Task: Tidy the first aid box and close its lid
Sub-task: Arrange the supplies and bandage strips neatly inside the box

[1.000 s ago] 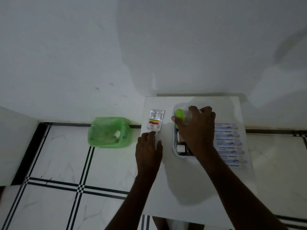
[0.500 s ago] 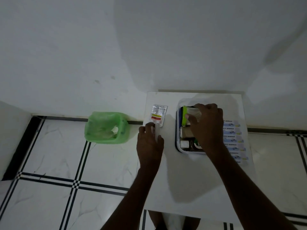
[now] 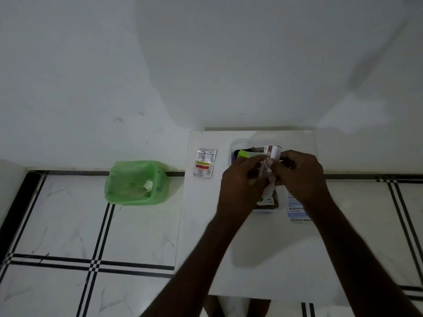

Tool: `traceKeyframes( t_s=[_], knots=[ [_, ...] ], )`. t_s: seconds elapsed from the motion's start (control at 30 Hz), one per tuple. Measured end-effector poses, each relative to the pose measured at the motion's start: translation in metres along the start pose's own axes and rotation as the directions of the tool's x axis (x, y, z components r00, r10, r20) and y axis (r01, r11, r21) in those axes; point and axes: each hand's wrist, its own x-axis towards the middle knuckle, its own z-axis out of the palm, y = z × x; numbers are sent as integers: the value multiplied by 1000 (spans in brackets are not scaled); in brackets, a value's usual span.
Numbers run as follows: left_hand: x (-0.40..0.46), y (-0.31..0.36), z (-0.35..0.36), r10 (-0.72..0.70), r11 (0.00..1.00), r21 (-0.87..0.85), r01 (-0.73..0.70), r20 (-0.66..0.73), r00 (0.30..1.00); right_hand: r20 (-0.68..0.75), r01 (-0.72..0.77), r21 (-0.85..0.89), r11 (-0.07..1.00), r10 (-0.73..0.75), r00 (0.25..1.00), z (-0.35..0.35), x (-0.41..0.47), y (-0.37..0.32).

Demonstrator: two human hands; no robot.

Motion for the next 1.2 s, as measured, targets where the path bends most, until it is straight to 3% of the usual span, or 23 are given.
traceKeyframes(
  t_s=[0.07,0.17,0.33,0.53,0.67,0.83,1.03,1.2],
  knots=[
    [4,-11,-1,94,982,166,-93,2,996,-66,51,-127,991,-60,996,-8,7,6],
    [16,-29,0,170,842,511,-175,56,984,-112,110,-318,942,-152,982,-11,14,7],
    [21,-45,-1,183,676,696,-240,157,970,-121,122,-483,867,-205,971,9,26,17],
    [31,-52,-16,205,683,696,-224,112,972,-38,133,-632,763,-202,979,21,24,29],
    [31,-50,-11,200,711,670,-215,101,975,38,305,-598,741,-354,934,21,14,46],
    [28,-56,-7,183,730,651,-206,104,978,241,347,-633,693,-249,938,29,13,59],
    [25,-52,-8,209,769,609,-196,50,977,226,313,-585,748,-221,949,22,6,48],
    [26,-58,-33,200,859,506,-76,-195,960,123,352,-534,768,-341,932,25,0,32]
  ],
)
